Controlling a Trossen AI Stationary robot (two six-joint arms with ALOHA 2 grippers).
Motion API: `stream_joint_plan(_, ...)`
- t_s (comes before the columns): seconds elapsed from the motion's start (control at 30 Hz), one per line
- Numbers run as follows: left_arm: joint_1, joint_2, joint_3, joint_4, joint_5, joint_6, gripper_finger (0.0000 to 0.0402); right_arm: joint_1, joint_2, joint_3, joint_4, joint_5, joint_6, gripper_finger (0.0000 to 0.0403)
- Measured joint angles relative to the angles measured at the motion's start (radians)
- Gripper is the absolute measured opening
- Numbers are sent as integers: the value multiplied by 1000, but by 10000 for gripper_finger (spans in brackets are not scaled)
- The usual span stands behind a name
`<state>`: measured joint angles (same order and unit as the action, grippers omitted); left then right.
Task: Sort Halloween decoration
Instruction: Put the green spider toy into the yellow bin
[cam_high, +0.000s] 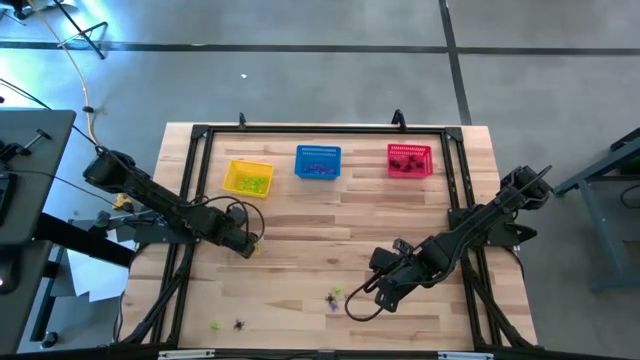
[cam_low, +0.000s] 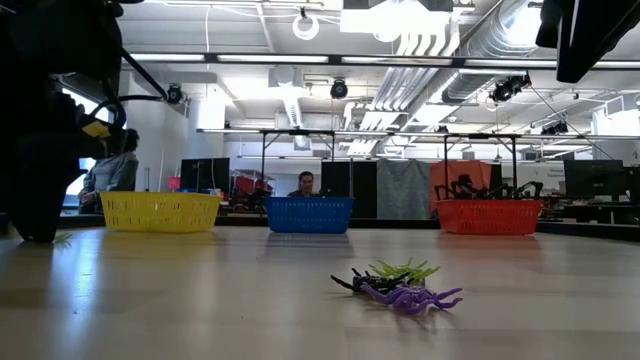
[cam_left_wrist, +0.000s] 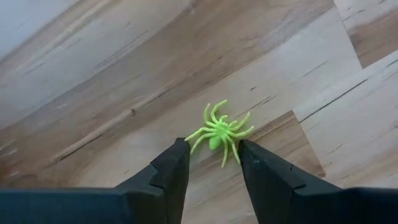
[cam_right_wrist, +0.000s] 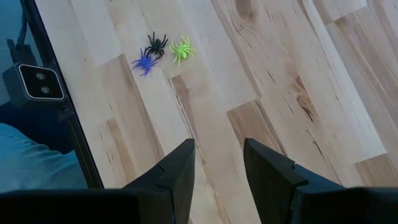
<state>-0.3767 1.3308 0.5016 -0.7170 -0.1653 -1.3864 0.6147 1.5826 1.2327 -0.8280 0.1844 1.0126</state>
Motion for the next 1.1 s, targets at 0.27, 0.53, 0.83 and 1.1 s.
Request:
stream_joint_plan(0.27, 0, 2, 0, 6, 6, -33, 27, 0, 0, 0, 2, 0, 0, 133)
stream_joint_plan(0.53, 1, 2, 0, 20, 9, -36, 1, 0, 0, 0, 2, 0, 0, 133)
stream_joint_plan(0.83, -15, -50, 65, -70, -66, -49, 0, 0, 0, 0, 2, 0, 0, 133)
stream_joint_plan(1.1, -16, -109, 165, -194, -137, -43, 0, 0, 0, 0, 5, 0, 0, 133)
